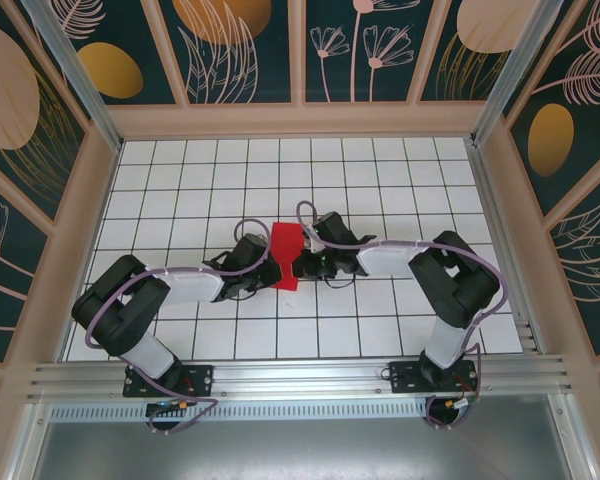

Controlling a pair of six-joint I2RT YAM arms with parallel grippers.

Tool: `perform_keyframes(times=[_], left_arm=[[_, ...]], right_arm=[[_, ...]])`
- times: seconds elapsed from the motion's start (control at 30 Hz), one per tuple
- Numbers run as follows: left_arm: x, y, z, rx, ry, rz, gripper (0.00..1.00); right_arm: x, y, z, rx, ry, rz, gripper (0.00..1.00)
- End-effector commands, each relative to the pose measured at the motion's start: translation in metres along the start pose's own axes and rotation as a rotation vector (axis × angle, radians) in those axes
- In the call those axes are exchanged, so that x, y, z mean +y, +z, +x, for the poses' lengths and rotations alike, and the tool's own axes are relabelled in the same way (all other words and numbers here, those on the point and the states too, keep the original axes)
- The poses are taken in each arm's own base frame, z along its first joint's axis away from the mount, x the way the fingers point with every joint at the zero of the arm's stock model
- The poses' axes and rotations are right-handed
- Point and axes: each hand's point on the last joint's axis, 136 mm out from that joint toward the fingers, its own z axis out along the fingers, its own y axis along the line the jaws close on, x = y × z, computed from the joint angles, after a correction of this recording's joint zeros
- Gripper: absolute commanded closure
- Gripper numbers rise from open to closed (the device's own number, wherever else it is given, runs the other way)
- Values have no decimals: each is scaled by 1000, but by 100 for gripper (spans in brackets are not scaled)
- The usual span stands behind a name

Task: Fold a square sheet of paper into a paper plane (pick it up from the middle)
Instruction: First fold in half a square sheet of paper at the center of the table.

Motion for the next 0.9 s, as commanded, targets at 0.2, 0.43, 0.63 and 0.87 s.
perform_keyframes(times=[0.2, 0.43, 0.63, 0.87], left_arm=[[-2, 3, -6, -7, 20, -8, 89], [-23, -4, -9, -4, 38, 78, 86], [-60, -23, -8, 6, 5, 279, 81], [-76, -29, 2, 18, 16, 338, 81]], right_arm=[[-24, 20, -23, -1, -2, 77, 92], [-40, 26, -17, 4, 49, 102, 92], [-44, 26, -17, -23, 111, 117, 92], [-44, 24, -20, -56, 168, 115, 92]])
